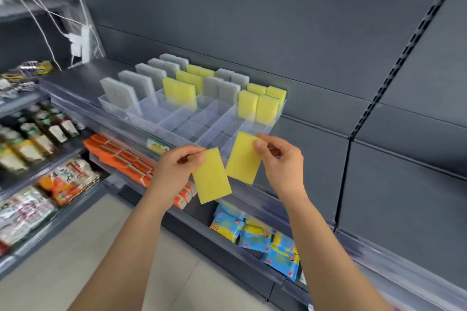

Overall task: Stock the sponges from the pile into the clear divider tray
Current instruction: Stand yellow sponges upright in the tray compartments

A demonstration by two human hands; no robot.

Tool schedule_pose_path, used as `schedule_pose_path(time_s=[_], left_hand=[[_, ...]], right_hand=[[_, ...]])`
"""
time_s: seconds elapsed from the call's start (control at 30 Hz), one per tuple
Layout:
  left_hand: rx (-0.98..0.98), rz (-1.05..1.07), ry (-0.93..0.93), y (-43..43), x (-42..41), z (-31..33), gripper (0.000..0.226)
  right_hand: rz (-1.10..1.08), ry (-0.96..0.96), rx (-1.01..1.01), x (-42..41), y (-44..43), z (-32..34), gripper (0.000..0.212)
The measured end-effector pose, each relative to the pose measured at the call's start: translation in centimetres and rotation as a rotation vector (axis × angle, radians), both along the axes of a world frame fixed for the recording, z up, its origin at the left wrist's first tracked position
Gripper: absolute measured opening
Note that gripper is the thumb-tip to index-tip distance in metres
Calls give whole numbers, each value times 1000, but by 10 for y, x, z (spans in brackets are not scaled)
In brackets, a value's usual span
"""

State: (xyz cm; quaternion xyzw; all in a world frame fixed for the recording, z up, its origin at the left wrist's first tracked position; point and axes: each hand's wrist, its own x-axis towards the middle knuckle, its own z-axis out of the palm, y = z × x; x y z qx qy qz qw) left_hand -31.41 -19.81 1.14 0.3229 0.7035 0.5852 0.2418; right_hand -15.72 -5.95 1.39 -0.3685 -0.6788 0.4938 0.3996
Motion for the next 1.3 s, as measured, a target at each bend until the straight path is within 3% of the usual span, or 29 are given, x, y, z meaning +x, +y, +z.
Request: schedule_pose_path(time_s=[0.33,0.7,1.03,1.3], left_hand=[[-4,44,36,-27,-108,7,16],[0,45,158,22,-213,22,17],[-70,-15,501,73,-283,37,22],[-116,-166,649,97,-326,41,26]], right_hand=[[57,-17,44,-111,-23,12,11],[42,-18,113,-213,29,16,17],[-7,-111,203,-278,67,6,19],[-71,-183,302,-309,69,-6,18]])
